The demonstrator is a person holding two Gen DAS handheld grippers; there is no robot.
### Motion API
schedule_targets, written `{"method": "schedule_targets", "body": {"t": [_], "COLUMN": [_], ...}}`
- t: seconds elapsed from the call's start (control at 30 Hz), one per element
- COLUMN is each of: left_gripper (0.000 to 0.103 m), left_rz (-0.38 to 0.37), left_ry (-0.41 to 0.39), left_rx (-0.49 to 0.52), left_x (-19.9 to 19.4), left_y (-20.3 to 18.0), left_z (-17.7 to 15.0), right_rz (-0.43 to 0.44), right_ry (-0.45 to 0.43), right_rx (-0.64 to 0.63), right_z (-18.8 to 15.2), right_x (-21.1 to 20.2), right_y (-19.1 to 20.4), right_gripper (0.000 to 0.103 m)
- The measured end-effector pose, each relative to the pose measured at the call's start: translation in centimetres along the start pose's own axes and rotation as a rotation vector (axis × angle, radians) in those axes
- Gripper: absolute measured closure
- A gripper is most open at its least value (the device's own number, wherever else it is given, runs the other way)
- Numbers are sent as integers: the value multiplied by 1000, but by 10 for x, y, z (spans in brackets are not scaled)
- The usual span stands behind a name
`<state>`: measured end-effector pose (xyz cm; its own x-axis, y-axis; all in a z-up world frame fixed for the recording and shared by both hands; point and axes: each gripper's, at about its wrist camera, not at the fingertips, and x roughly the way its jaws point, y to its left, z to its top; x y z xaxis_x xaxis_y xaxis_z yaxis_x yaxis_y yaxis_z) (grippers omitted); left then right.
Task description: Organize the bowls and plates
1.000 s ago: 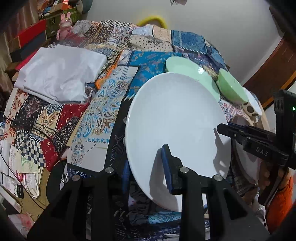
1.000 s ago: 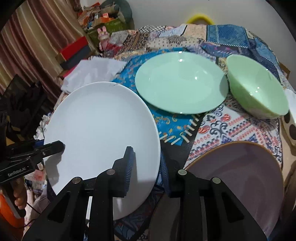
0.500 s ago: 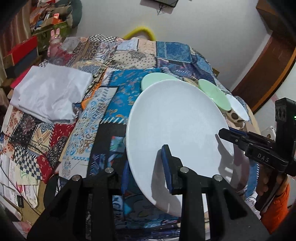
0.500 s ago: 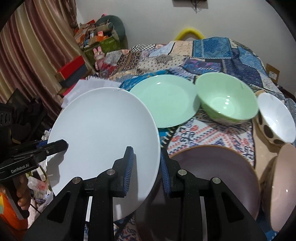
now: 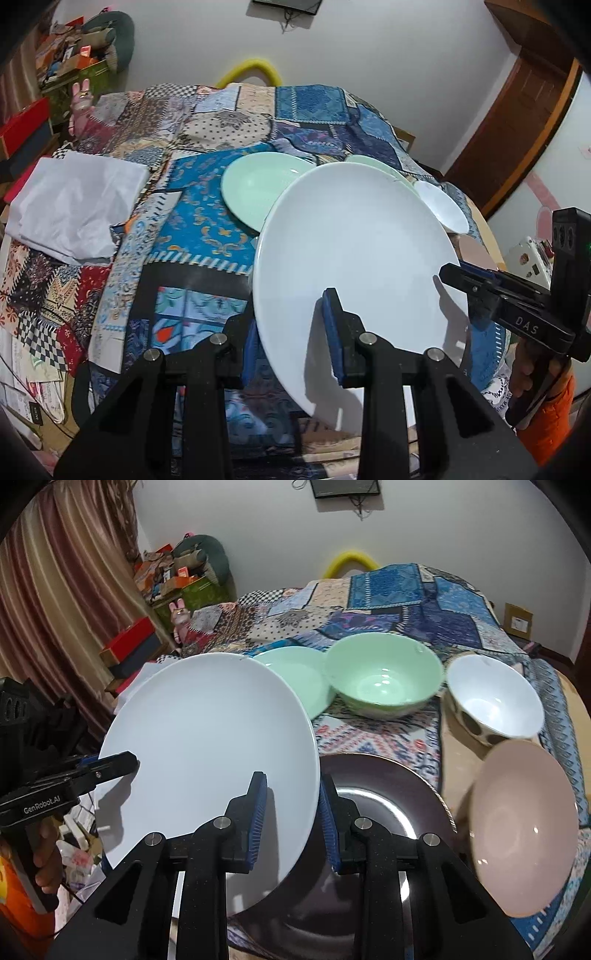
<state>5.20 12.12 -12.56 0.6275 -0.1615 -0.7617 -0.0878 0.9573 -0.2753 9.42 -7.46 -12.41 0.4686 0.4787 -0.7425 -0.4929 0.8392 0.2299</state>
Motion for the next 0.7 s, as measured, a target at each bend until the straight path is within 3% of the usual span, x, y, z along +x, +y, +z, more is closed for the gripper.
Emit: {"method": "schedule_targets", "body": {"t": [0.7], "left_gripper": [73], "left_rz": [-37], "left_ry": [98], "left_rx": [82], "left_x": [45], "left_y": [-60], "left_z": [-7], "right_rz": [-45], "right_ry": [30], "right_rx": [127], "right_z": [-37], "right_x": [-17], "right_y": [-57], "right_gripper": [77]}}
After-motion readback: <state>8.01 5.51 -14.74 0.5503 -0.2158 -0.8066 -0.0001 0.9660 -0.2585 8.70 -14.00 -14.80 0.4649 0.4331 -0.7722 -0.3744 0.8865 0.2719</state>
